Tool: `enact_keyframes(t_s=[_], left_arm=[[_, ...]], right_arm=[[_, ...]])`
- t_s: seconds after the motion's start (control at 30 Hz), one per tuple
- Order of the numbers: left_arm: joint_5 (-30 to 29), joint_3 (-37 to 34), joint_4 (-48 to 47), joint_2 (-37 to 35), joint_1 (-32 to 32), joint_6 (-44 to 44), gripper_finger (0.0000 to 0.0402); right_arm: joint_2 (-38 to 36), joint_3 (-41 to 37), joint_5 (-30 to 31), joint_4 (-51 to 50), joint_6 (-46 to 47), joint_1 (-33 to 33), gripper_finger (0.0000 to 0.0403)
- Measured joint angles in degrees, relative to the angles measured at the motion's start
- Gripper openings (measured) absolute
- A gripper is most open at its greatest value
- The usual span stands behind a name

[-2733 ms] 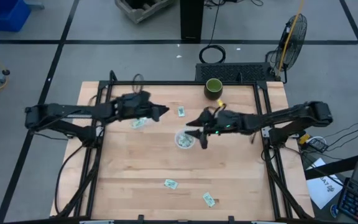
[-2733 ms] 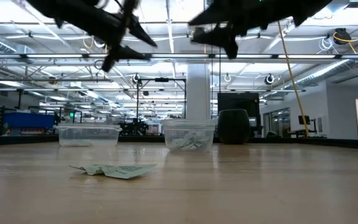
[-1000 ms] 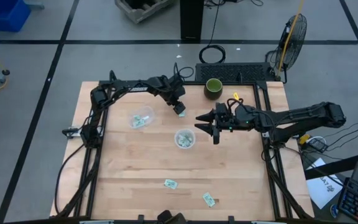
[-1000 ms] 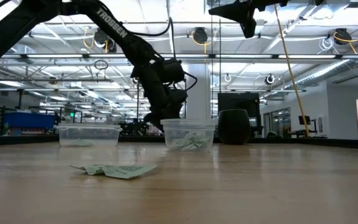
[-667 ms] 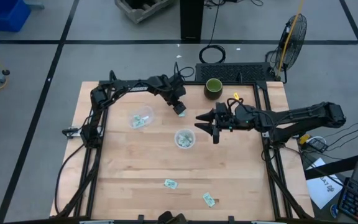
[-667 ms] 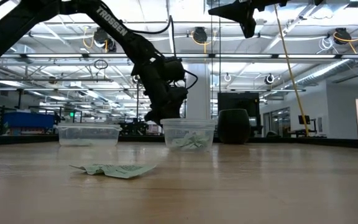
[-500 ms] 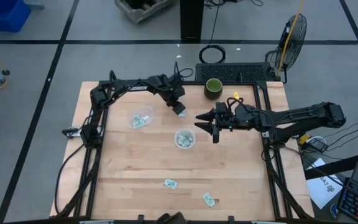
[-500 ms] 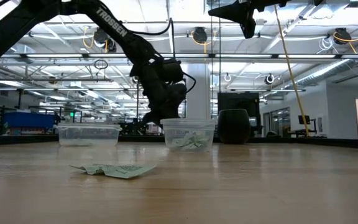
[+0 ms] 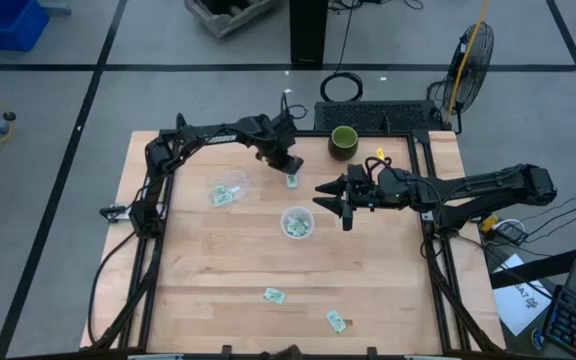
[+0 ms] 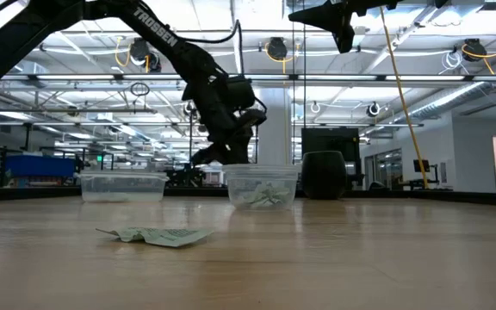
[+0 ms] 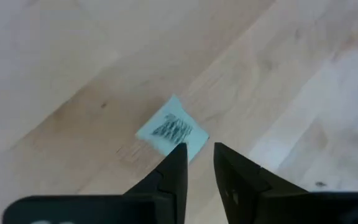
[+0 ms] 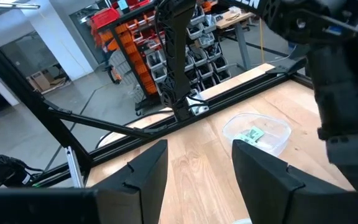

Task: Pick and place items into bin
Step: Put the stevia packet into the left transparent bin

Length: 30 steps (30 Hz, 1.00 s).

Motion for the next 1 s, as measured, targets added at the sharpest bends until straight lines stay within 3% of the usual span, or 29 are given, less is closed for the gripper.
enact_keyframes(t_s=[0.13,0.27,0.47,0.7,1.0], left_arm=[[-2.18,0.36,4.51,0.07,-4.01,-5.88,0.0127],[-12.42,0.36,3.90,0.07,-5.55,-14.03,0.0188],[-18.06,0.35,4.77,0.07,-6.64,-22.08,0.0252],[-21.09,0.36,3.40,4.41,-8.08,-28.06,0.0264],[-22.82,0.56,4.33,6.07,-9.42,-28.17,0.0263]], right_arm=[[0.00,0.00,-0.14,0.02,-0.04,0.00,0.0171],[0.00,0.00,-1.68,0.00,-0.62,-0.06,0.0171],[-0.94,0.00,-5.68,-1.29,-3.23,-2.26,0.0171],[-3.35,-0.02,-6.31,-6.04,-3.30,-4.17,0.0171],[-5.77,-0.61,-6.30,-9.53,-3.30,-4.42,0.0171]])
